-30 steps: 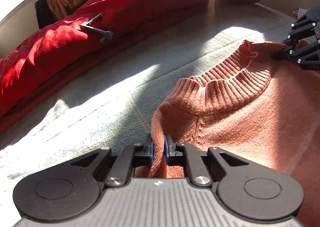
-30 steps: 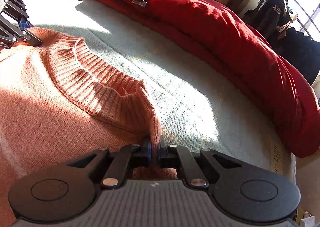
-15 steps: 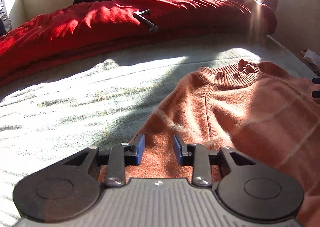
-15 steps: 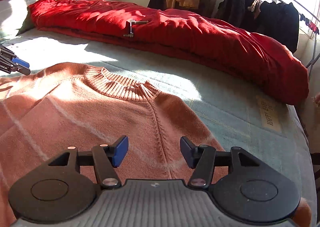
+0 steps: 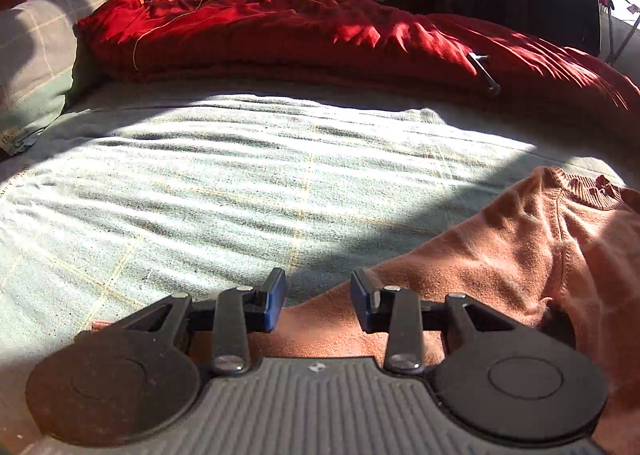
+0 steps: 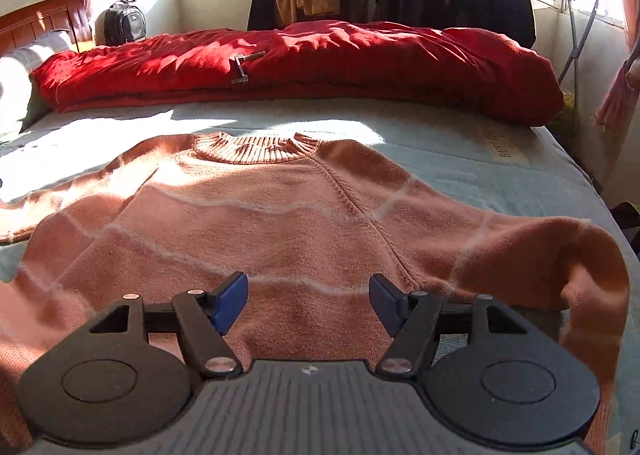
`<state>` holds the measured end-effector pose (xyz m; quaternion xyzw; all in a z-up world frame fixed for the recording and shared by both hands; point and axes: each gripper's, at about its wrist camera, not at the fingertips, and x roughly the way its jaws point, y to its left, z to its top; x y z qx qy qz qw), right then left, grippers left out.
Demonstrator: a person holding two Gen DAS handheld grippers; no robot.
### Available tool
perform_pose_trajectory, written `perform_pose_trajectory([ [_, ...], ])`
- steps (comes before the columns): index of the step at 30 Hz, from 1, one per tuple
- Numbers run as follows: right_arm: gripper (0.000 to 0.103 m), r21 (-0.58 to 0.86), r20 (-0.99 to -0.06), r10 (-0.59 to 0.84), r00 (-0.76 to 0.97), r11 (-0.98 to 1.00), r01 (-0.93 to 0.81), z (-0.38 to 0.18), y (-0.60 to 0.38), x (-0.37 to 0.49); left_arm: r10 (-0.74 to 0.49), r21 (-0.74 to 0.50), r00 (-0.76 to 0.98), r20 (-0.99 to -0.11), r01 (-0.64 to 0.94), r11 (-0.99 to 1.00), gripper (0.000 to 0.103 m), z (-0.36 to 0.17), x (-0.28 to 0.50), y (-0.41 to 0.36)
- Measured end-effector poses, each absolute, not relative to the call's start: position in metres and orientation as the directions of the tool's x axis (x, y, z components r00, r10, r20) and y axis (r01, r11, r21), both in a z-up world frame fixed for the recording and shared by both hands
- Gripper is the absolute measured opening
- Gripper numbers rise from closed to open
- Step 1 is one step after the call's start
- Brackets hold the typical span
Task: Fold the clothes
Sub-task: 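Grasp the sweater's ribbed cuff with the left gripper and pull the sleeve outward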
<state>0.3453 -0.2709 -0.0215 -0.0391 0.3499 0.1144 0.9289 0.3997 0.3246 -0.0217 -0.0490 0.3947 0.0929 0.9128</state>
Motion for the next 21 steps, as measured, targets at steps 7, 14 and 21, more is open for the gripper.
perform_pose_trajectory([
  [7, 0.078, 0.009, -0.628, 0.175, 0.758, 0.976, -0.218, 0.000, -0.267, 0.319, 0.245, -0.079, 0.629, -0.738, -0.441, 0.894, 0.040, -0.036, 0.371, 0.407],
  [14, 0.078, 0.011, -0.612, 0.178, 0.771, 0.976, -0.217, 0.014, -0.260, 0.304, 0.207, -0.227, 0.614, -0.762, -0.552, 0.803, 0.052, -0.076, 0.332, 0.441],
  [21, 0.078, 0.006, -0.590, 0.196, 0.783, 0.971, -0.238, 0.027, -0.250, 0.291, 0.272, -0.178, 0.591, -0.760, -0.591, 0.787, 0.015, -0.081, 0.325, 0.431],
])
